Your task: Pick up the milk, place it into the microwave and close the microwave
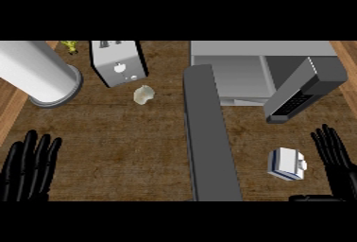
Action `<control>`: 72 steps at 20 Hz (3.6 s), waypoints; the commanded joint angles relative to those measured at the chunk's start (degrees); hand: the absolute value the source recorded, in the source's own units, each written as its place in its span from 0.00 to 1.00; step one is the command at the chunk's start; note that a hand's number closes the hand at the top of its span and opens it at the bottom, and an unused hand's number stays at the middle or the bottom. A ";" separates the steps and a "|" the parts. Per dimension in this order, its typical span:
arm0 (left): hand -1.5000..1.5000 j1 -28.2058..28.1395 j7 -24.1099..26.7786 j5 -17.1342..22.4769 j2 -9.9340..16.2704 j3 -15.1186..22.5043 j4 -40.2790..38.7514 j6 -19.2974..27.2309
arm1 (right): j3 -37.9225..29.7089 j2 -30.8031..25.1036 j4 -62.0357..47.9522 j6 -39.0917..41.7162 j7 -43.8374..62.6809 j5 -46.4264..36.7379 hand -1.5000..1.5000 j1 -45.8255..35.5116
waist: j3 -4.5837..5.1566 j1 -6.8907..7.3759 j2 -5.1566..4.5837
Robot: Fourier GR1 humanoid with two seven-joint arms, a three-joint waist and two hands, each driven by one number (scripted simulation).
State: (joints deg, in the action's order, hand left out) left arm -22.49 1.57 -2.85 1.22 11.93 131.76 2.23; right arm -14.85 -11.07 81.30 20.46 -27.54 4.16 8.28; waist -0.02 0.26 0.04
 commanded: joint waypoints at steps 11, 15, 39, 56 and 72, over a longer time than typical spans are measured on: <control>0.00 -4.05 -0.83 -3.21 -0.28 4.09 3.57 1.12 | -2.87 -4.04 -34.62 1.73 -21.20 -5.50 0.00 -10.93 | -0.02 0.23 -0.04; 0.00 -3.72 -1.14 -2.15 0.74 2.98 2.98 1.15 | -2.91 -4.01 -43.44 0.07 -26.92 -6.55 0.00 -14.29 | -0.03 0.27 -0.08; 0.00 -5.02 0.35 -2.81 0.09 5.56 3.00 2.18 | 6.78 -2.97 -51.04 4.98 -40.90 -11.52 1.00 -20.82 | -0.13 0.07 -0.03; 0.00 -8.32 4.42 1.95 1.33 1.09 0.98 0.81 | 9.65 9.36 -27.75 -14.48 -24.64 -6.56 1.00 -15.26 | 0.09 -0.20 0.16; 0.00 -6.60 7.32 6.39 3.03 -4.88 -3.92 -3.28 | 8.85 9.57 -38.08 -33.96 -5.67 -14.58 1.00 -40.06 | 0.03 0.88 -0.20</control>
State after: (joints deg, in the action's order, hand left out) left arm -28.88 5.00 2.62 4.18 8.15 131.59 0.62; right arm -4.25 -1.19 48.61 -9.07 -36.60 -8.98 -25.26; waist 0.01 0.86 -0.07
